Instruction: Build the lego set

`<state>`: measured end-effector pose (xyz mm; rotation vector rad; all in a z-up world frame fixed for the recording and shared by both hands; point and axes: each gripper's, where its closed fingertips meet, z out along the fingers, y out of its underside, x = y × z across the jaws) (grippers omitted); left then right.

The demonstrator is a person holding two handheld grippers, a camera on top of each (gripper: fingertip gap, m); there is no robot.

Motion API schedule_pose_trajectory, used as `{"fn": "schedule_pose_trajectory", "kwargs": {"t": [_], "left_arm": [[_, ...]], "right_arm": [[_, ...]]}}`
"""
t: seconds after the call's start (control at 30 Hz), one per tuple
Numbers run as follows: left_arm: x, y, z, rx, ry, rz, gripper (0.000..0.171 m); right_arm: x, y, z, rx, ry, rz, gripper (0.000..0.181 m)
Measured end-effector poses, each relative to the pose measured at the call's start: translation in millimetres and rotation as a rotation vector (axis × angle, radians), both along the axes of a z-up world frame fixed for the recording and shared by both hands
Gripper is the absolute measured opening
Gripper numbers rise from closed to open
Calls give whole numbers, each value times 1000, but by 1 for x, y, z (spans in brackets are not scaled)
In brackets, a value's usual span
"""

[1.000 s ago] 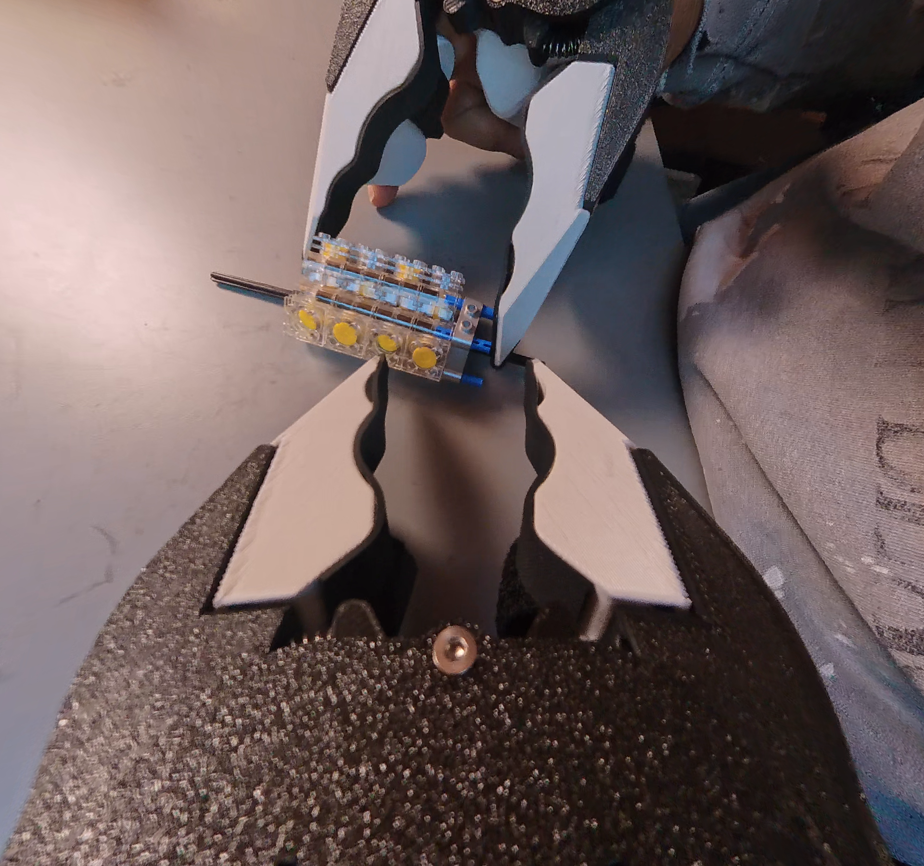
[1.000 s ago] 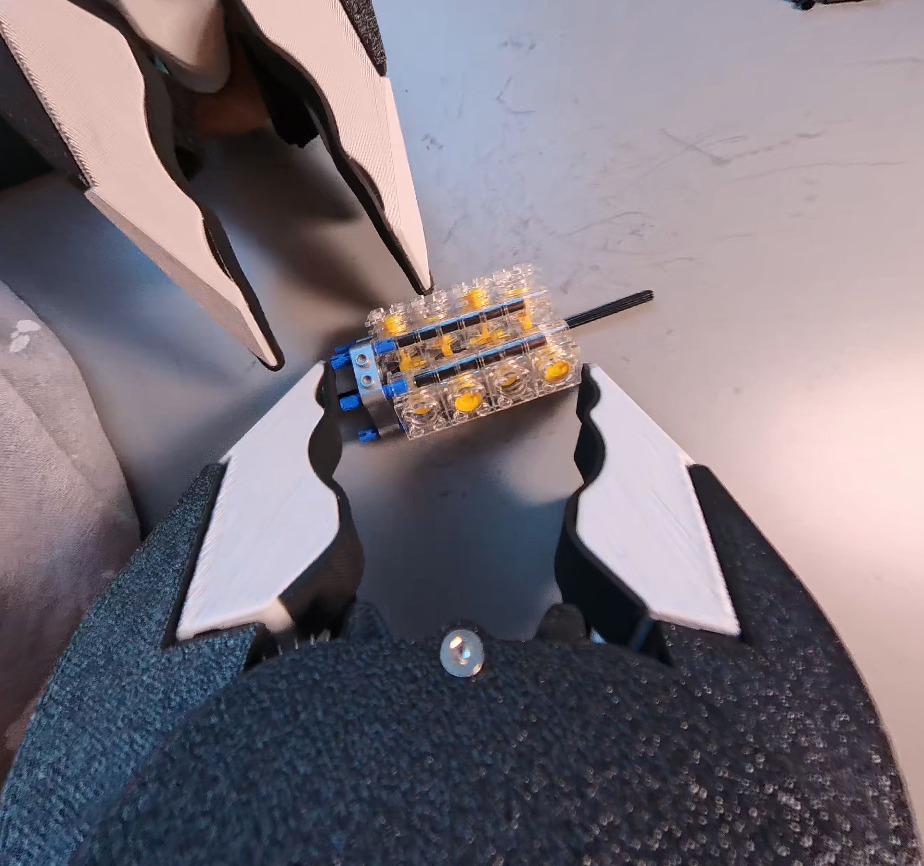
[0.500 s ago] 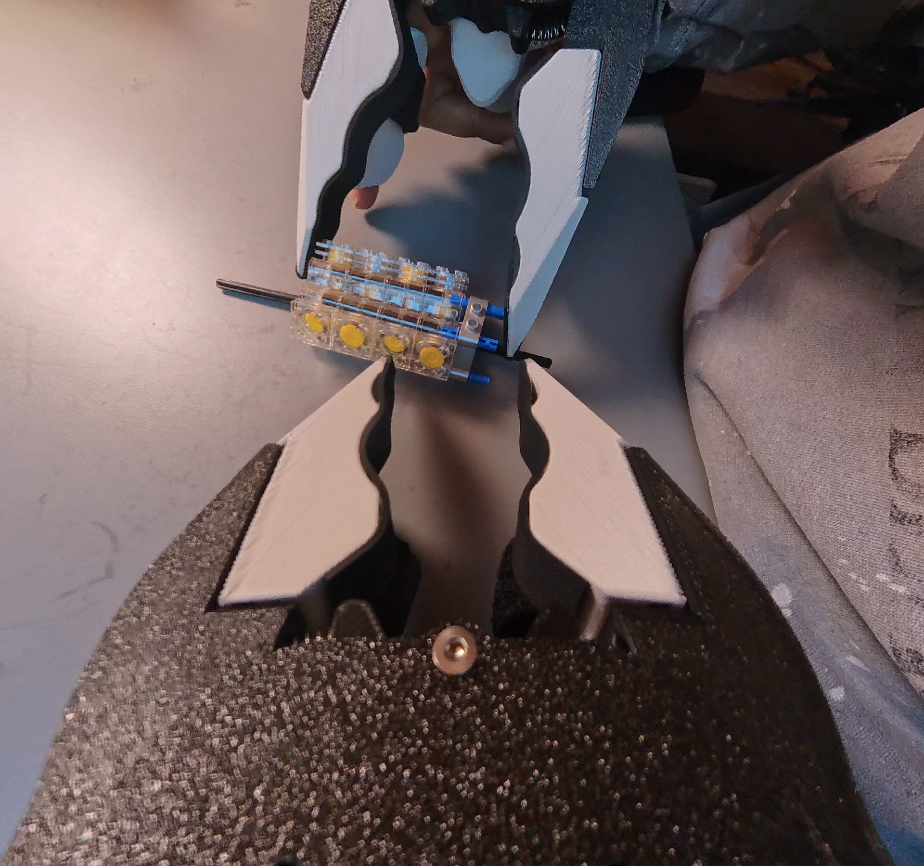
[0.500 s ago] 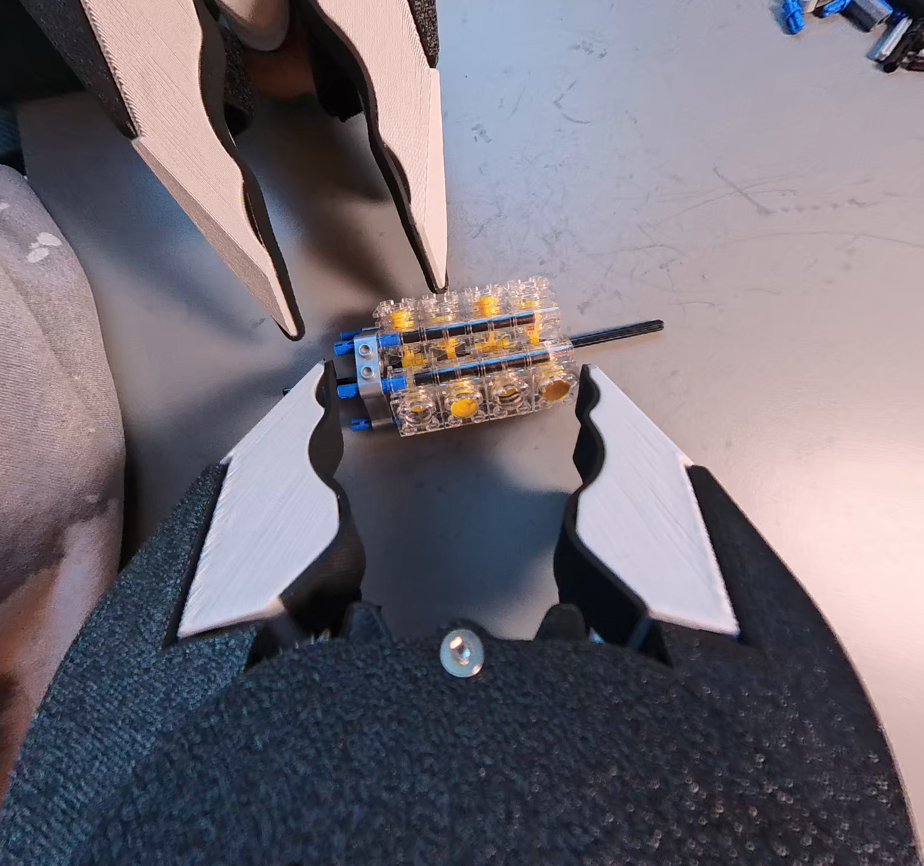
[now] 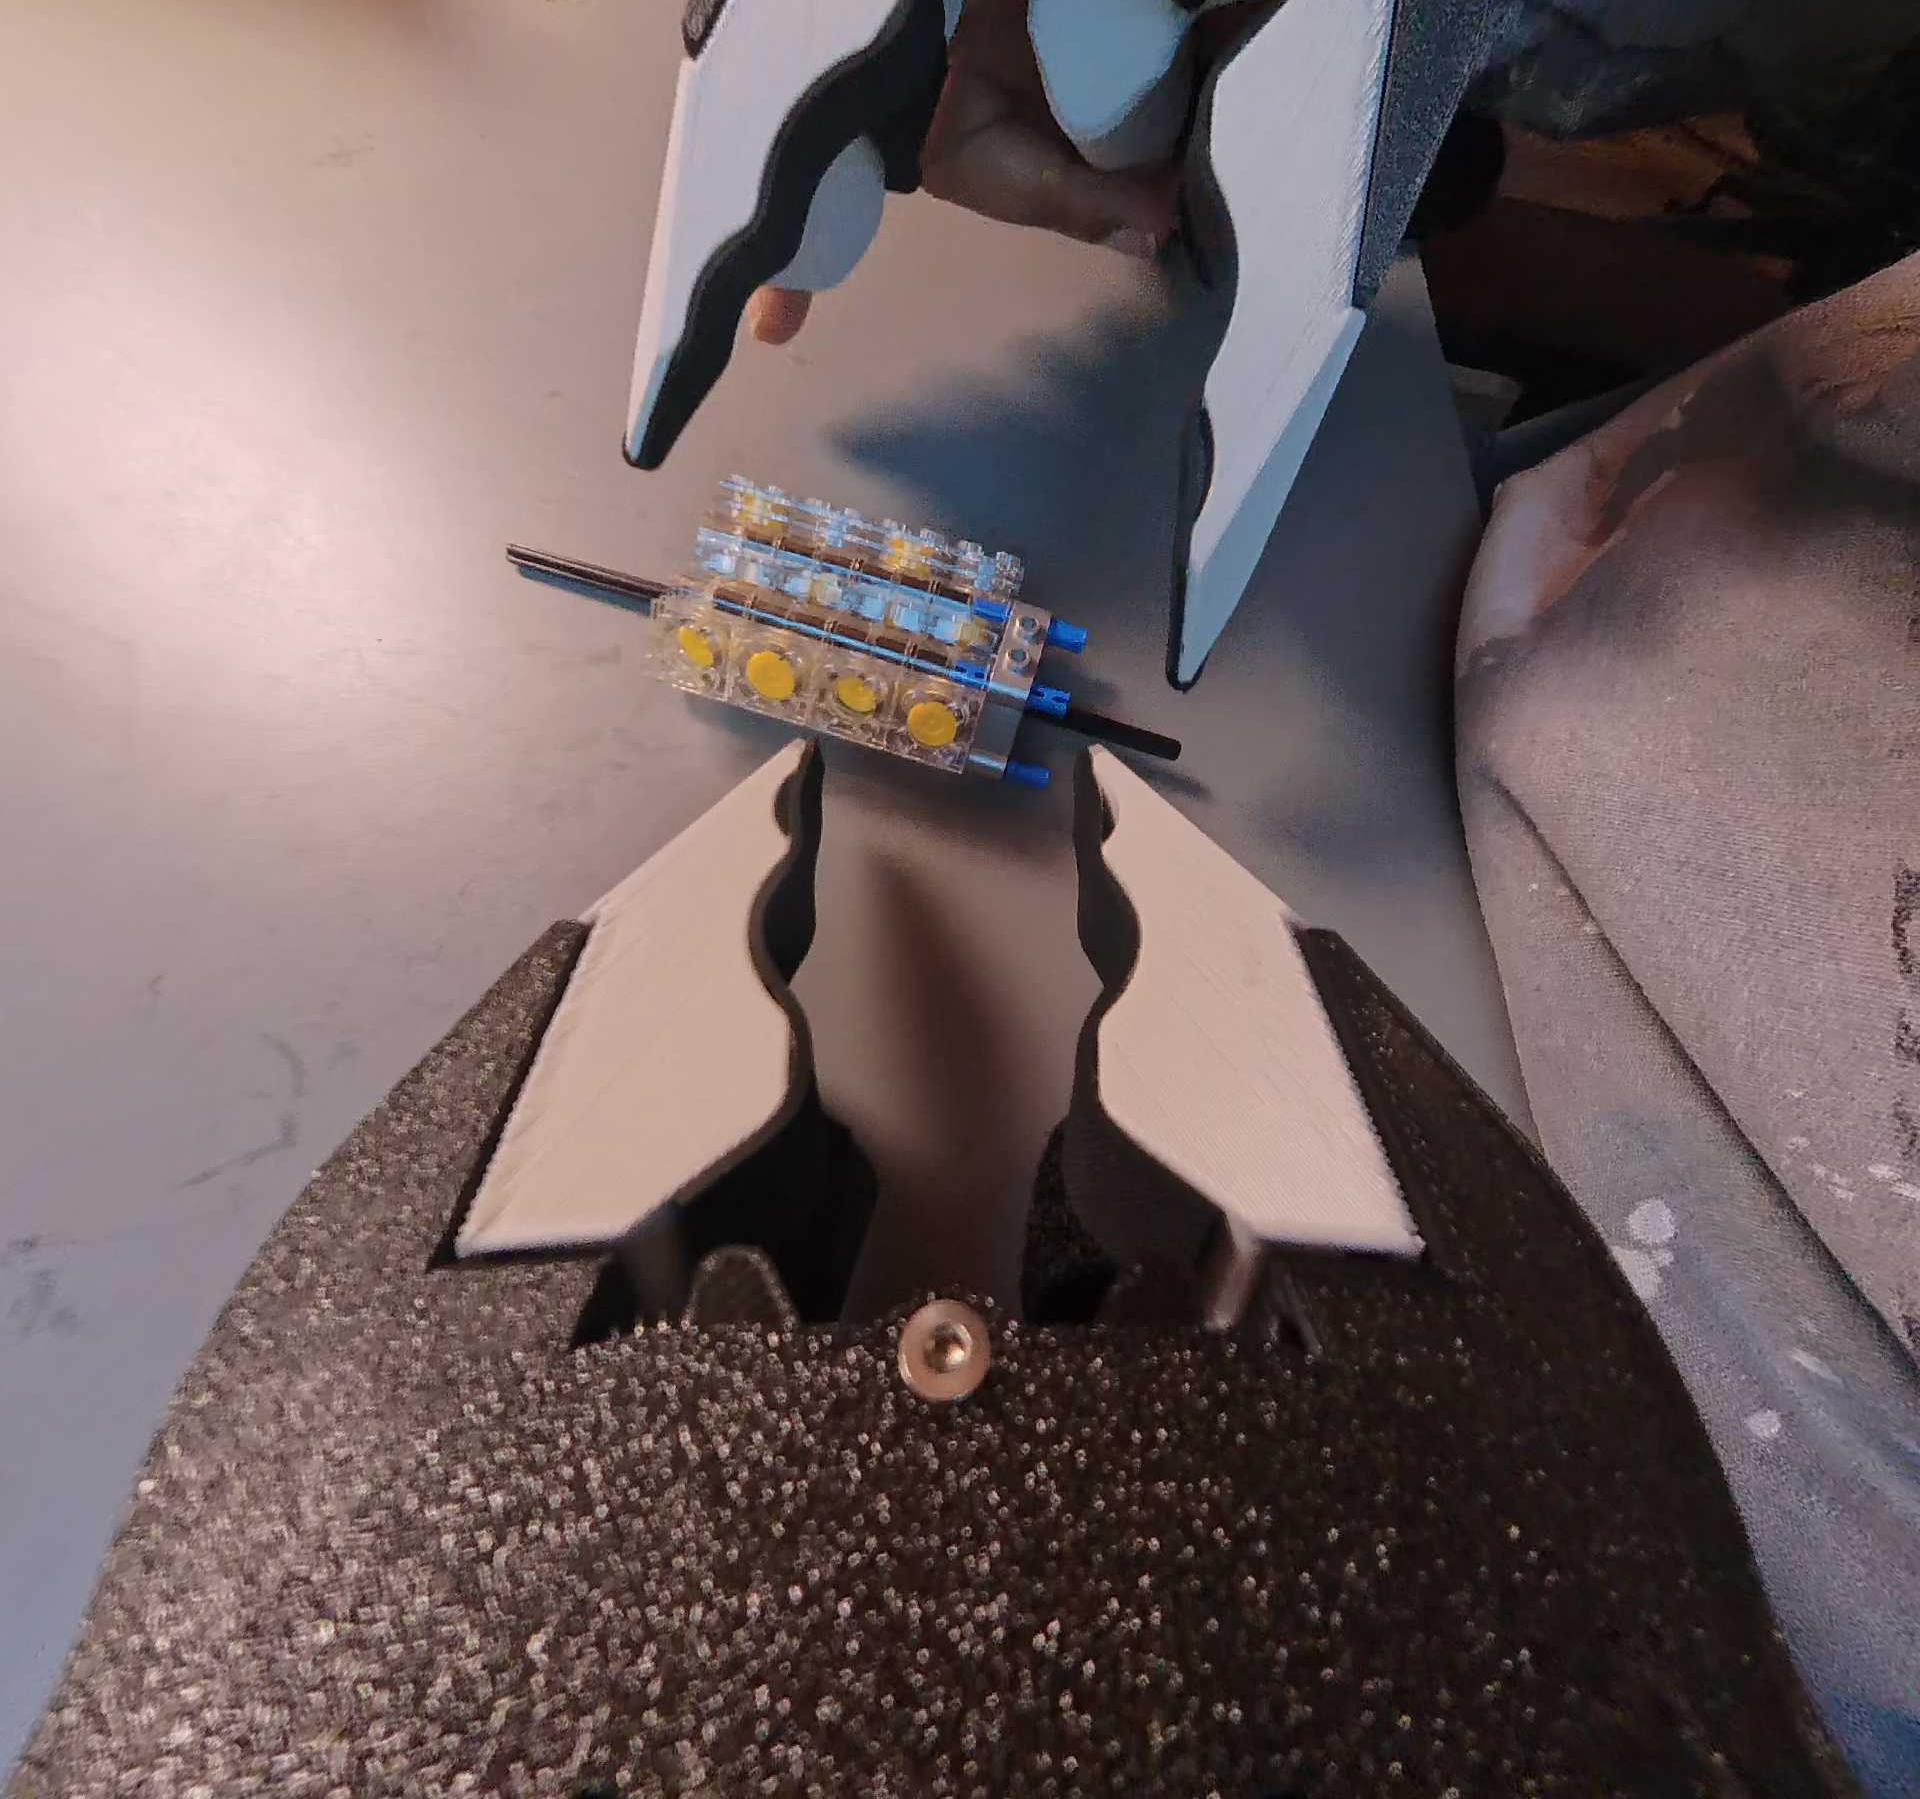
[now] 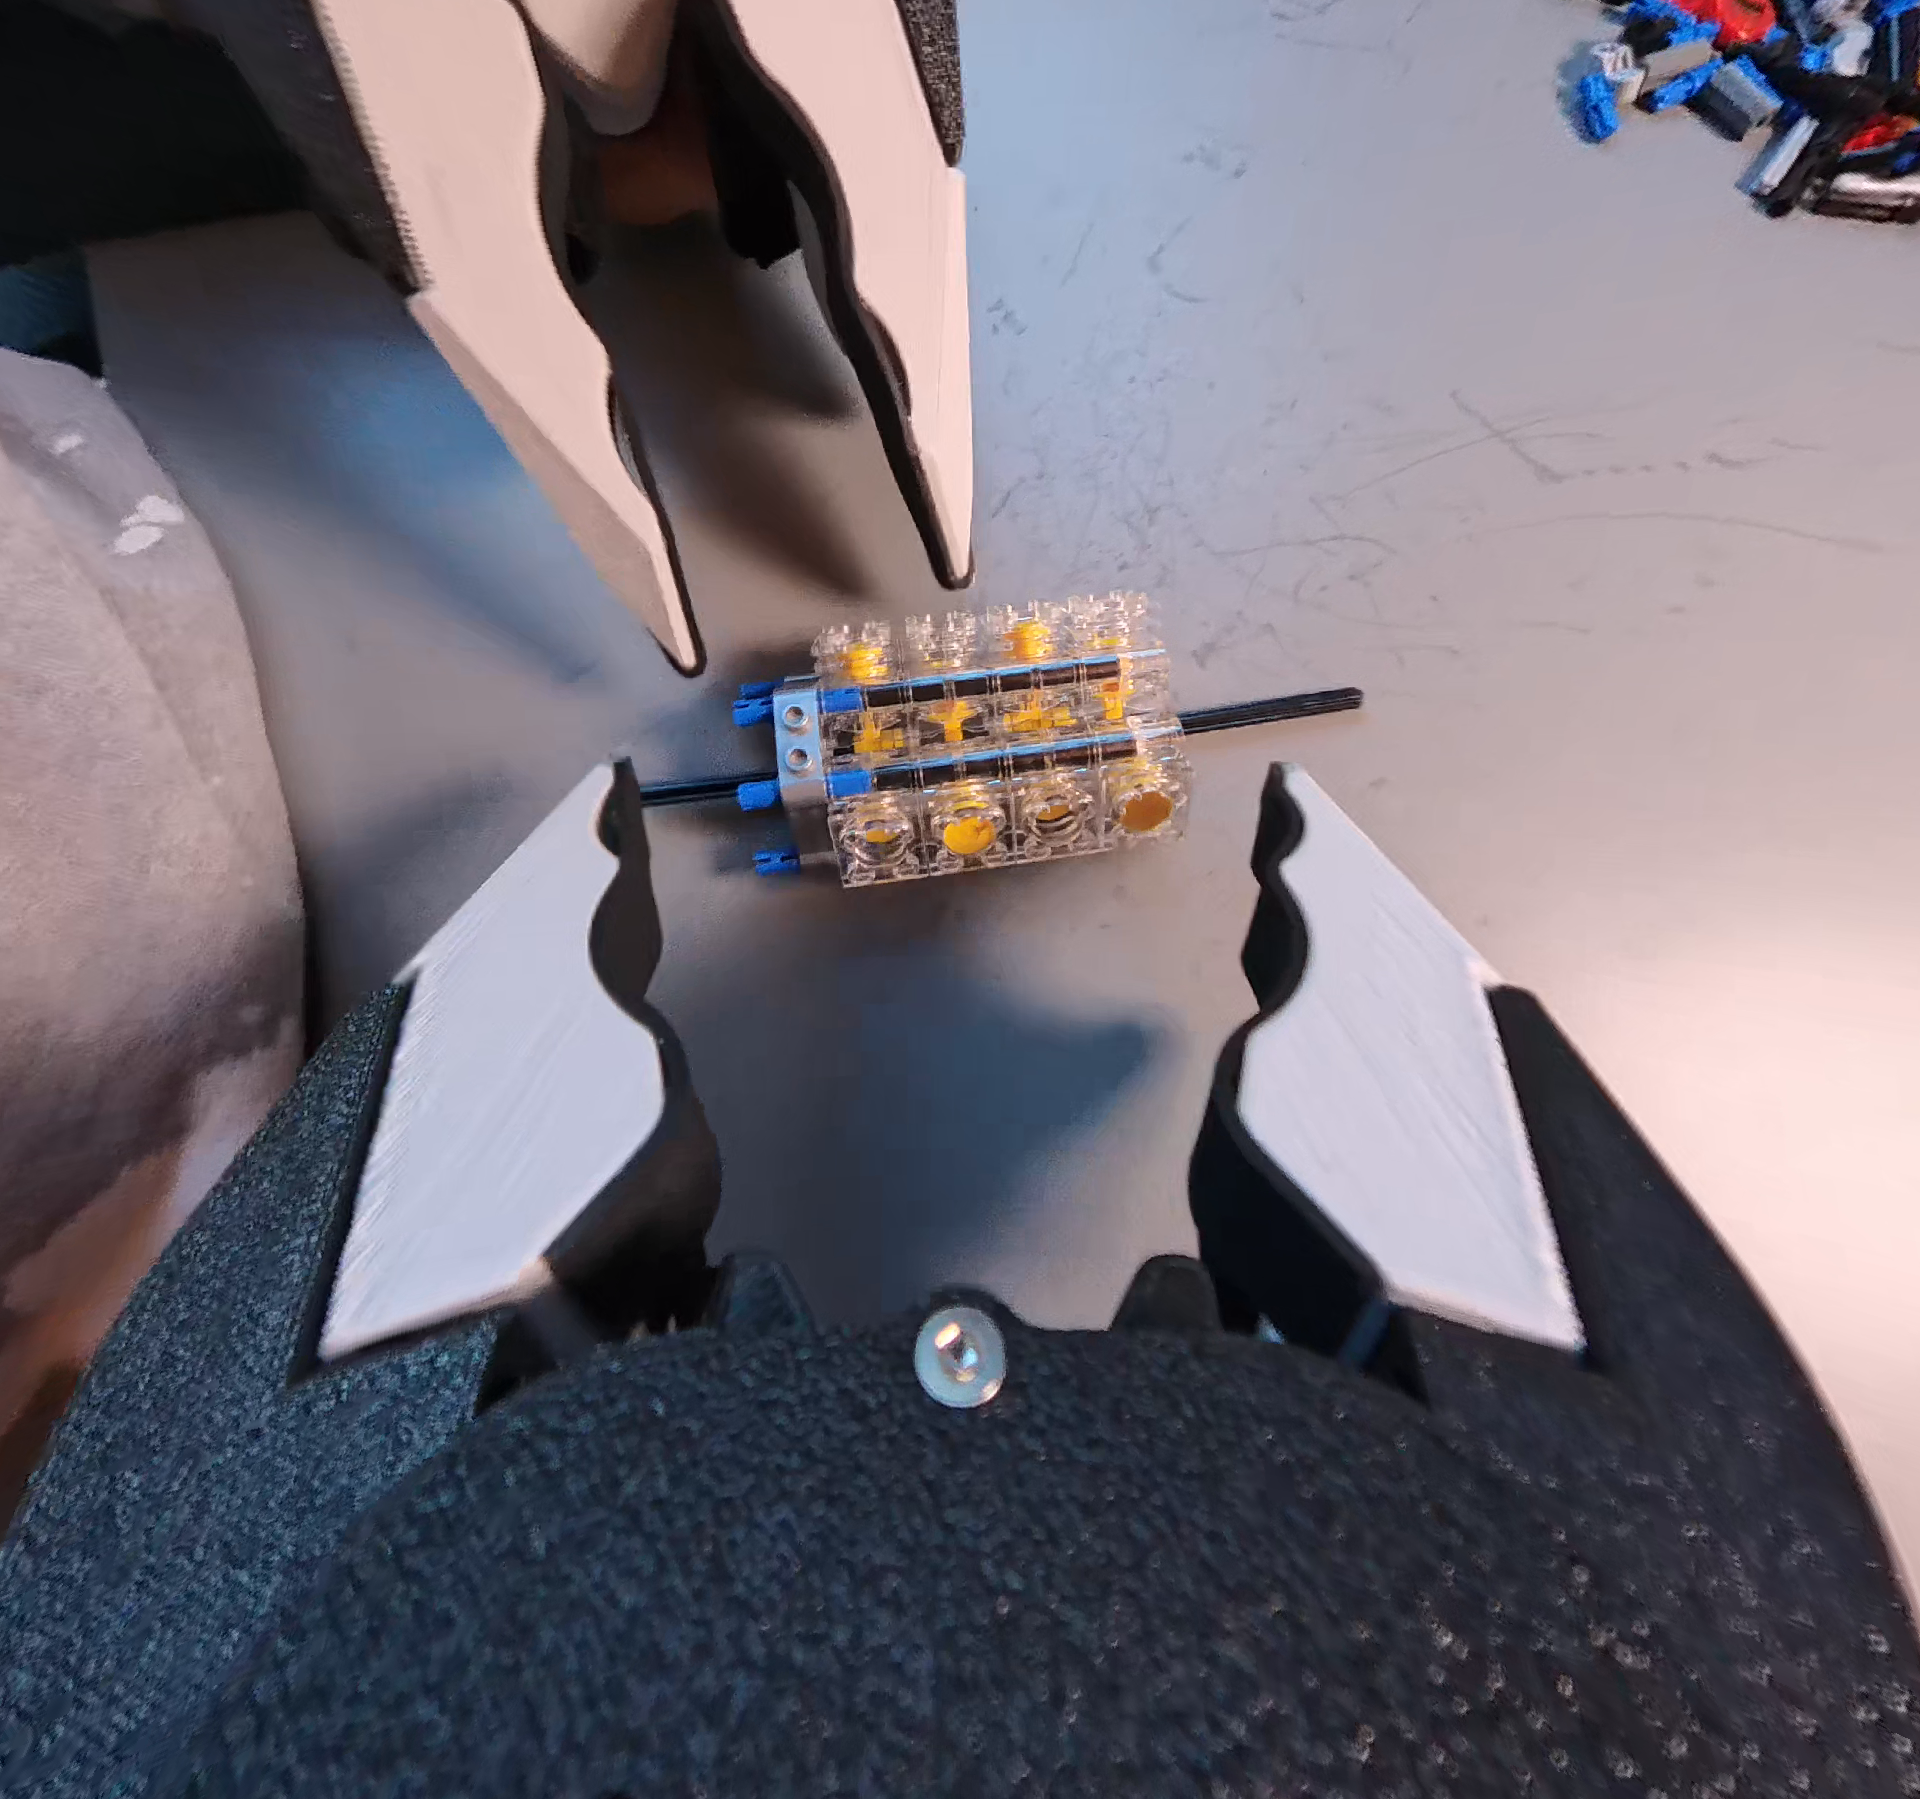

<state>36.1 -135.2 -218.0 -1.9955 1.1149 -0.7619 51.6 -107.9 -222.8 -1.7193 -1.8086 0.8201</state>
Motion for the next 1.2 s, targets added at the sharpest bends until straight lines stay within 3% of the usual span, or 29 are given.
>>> {"fn": "schedule_pose_trajectory", "kwargs": {"t": [0.2, 0.3, 0.7, 0.83, 0.9, 0.97, 1.07, 1.2], "left_arm": [[0, 4, 3, 10, -15, 10, 48], [3, 3, -1, 22, 15, 4, 49], [2, 5, -2, 66, 44, 13, 42], [-5, 10, -4, 65, 53, 31, 47], [-12, 17, -1, 71, 41, 71, 55], [-26, 26, 2, 72, 27, 144, 55], [-39, 32, 6, 49, -9, 207, 55], [-28, 30, 8, 45, -12, 191, 55]], "right_arm": [[9, 5, -18, 100, -155, 102, 109], [7, 4, -17, 102, -142, 123, 87], [5, 2, -16, 104, -117, 122, 84], [2, 6, -16, 97, -112, 42, 85], [3, 18, -16, 74, -141, -95, 85], [5, 23, -12, -47, -125, -226, 101], [9, 13, -2, -127, -70, -242, 104], [24, 24, 6, -5, -63, -193, 92]]}}
